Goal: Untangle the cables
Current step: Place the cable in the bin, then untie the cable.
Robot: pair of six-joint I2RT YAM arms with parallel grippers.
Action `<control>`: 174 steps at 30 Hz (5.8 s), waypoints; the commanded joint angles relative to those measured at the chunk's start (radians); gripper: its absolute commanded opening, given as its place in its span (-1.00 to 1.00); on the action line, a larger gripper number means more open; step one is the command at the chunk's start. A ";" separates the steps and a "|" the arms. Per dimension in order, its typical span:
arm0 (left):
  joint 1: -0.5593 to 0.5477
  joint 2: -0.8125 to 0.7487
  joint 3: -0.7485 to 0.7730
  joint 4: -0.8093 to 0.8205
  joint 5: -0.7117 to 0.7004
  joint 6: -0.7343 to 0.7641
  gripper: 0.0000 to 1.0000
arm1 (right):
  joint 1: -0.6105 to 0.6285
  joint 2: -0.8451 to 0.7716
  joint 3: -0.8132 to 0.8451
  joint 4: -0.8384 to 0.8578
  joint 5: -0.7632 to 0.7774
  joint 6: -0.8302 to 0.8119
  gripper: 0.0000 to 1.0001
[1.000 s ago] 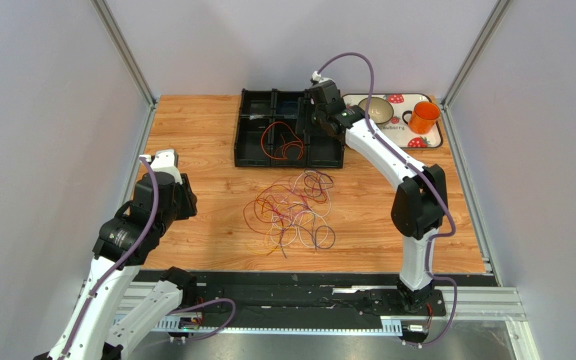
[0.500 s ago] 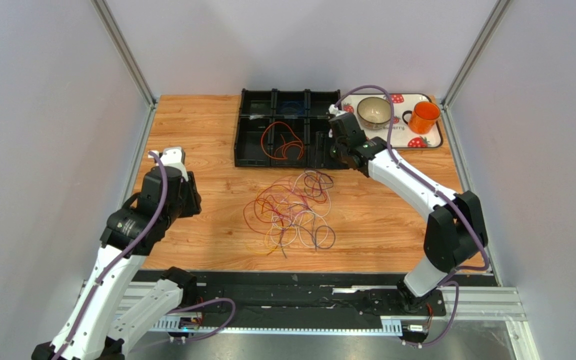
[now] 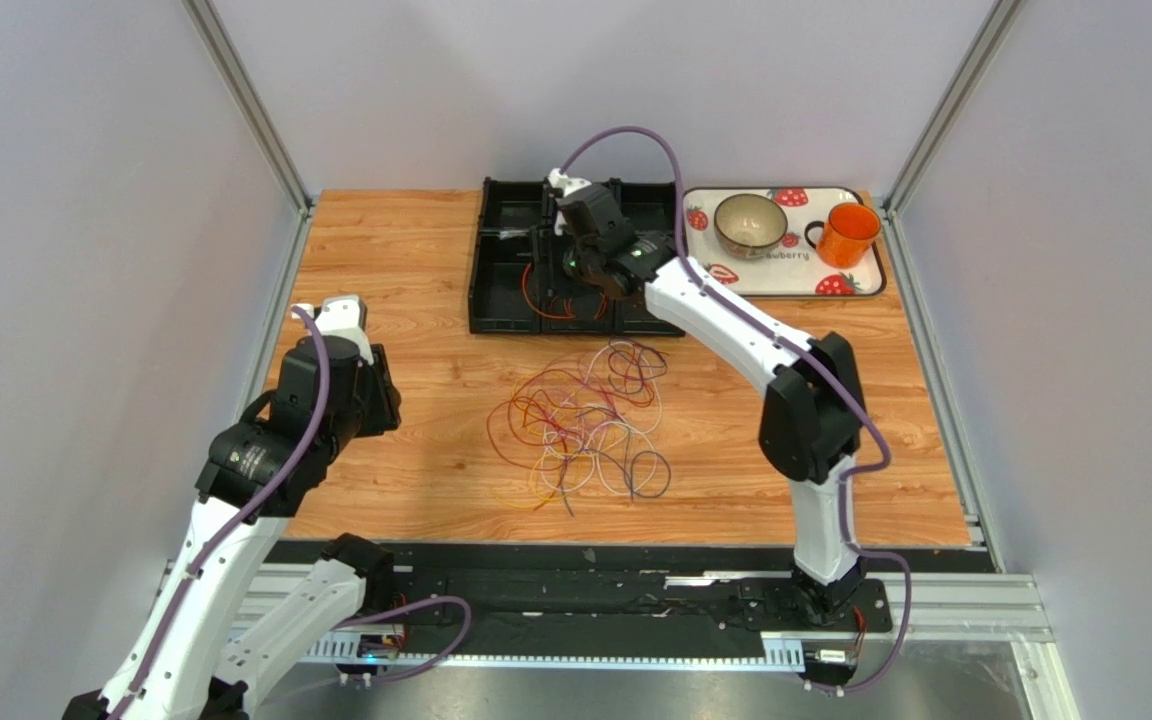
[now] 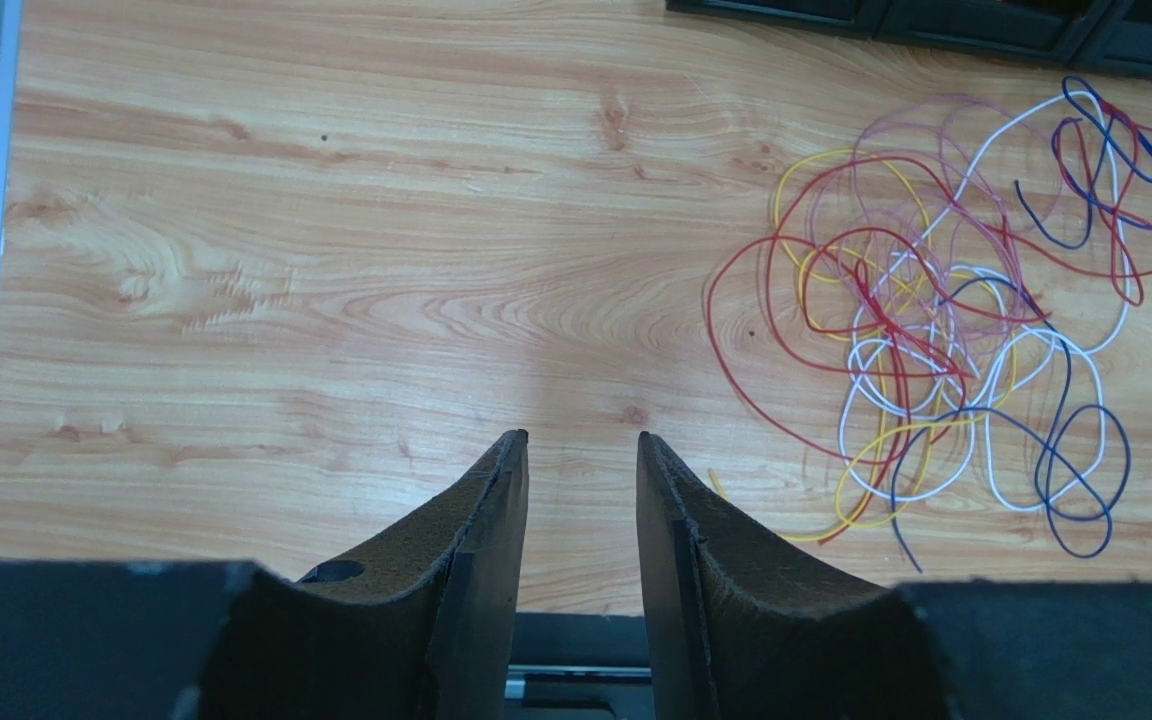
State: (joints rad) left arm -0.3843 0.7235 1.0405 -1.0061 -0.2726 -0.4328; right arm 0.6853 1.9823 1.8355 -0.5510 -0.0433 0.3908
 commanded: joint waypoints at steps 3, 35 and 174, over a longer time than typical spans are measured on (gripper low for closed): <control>0.005 -0.009 0.006 0.011 -0.010 0.006 -0.17 | 0.013 0.202 0.287 -0.052 0.082 -0.050 0.03; 0.005 -0.041 -0.004 0.024 0.006 0.016 -0.17 | 0.022 0.486 0.528 0.008 0.097 -0.041 -0.02; 0.005 -0.003 0.010 0.014 -0.002 -0.003 -0.18 | -0.176 -0.134 -0.011 -0.040 0.105 -0.041 0.20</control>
State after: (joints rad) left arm -0.3843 0.6937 1.0405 -1.0058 -0.2897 -0.4328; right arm 0.5072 1.9579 1.9942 -0.6540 0.0624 0.3264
